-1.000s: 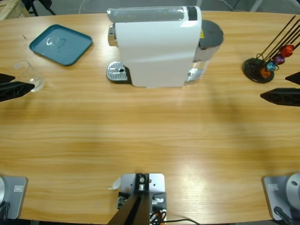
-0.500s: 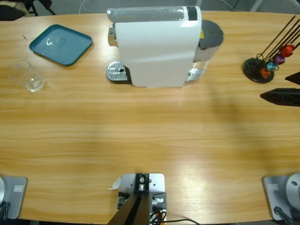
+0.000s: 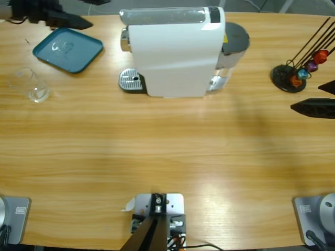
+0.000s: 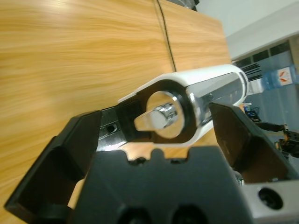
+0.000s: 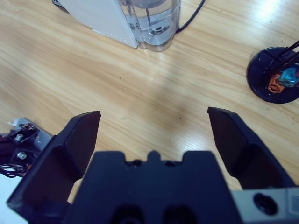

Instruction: Pour coffee

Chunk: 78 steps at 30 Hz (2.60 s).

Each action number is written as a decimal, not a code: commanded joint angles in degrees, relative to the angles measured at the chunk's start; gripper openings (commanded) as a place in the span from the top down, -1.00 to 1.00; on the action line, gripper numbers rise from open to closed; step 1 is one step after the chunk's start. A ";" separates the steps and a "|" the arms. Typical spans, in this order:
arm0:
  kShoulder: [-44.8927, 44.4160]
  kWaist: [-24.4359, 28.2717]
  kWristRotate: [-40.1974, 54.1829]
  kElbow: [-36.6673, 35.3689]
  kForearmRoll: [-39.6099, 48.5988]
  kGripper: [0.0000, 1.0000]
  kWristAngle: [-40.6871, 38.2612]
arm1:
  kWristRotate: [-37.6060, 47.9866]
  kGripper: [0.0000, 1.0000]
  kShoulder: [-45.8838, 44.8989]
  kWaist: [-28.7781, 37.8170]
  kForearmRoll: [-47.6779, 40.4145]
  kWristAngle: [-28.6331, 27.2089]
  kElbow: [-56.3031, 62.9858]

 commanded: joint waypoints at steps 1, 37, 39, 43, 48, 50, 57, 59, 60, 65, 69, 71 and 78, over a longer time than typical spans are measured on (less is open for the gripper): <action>5.48 -2.11 -4.92 -1.06 -5.93 -0.96 -3.83 | 0.50 -1.00 1.35 0.53 0.11 0.25 0.15; 3.46 -5.41 -7.21 5.02 -13.38 1.00 -7.51 | 0.50 -1.00 1.77 0.53 0.11 0.20 0.03; 3.33 -5.41 -7.21 5.11 -13.96 1.00 -7.36 | 0.50 -1.00 1.70 0.53 0.11 0.17 0.03; 1.95 -5.41 -7.30 4.69 -15.12 1.00 -6.70 | 0.50 -1.00 1.70 0.53 0.11 0.17 0.03; -0.15 -5.76 -8.28 1.35 -16.18 1.00 -6.63 | 0.50 -1.00 1.77 0.53 0.11 0.08 0.03; -0.71 -5.76 -8.33 -0.57 -15.25 1.00 -6.68 | 0.50 -1.00 1.72 0.53 0.11 -0.01 0.03; -1.25 -7.40 -8.21 -7.37 -11.50 1.00 -6.47 | 0.50 -1.00 1.70 0.53 0.11 -0.01 0.03; -0.87 -8.07 -7.09 -8.62 -11.17 1.00 -7.10 | 0.50 -1.00 1.79 0.53 0.11 -0.08 0.01; -0.94 -8.33 -4.92 -8.65 -11.27 0.66 -7.17 | 0.50 -1.00 1.84 0.53 0.11 -0.22 -0.02; -3.24 -9.72 12.88 -4.50 -9.83 -0.99 -1.72 | 2.42 -1.00 4.16 0.09 -0.93 -4.39 -0.04; -7.02 -12.62 39.95 -2.25 5.46 -0.99 10.74 | 2.70 -1.00 6.94 -2.85 -4.30 -9.15 1.72; -9.23 -12.57 46.16 0.88 9.19 -1.00 12.15 | 2.77 -1.00 6.57 -4.62 -5.87 -11.86 3.07; -17.27 -12.09 50.55 13.83 10.94 -1.00 14.54 | 6.94 -1.00 7.17 -10.49 -15.10 -17.11 6.83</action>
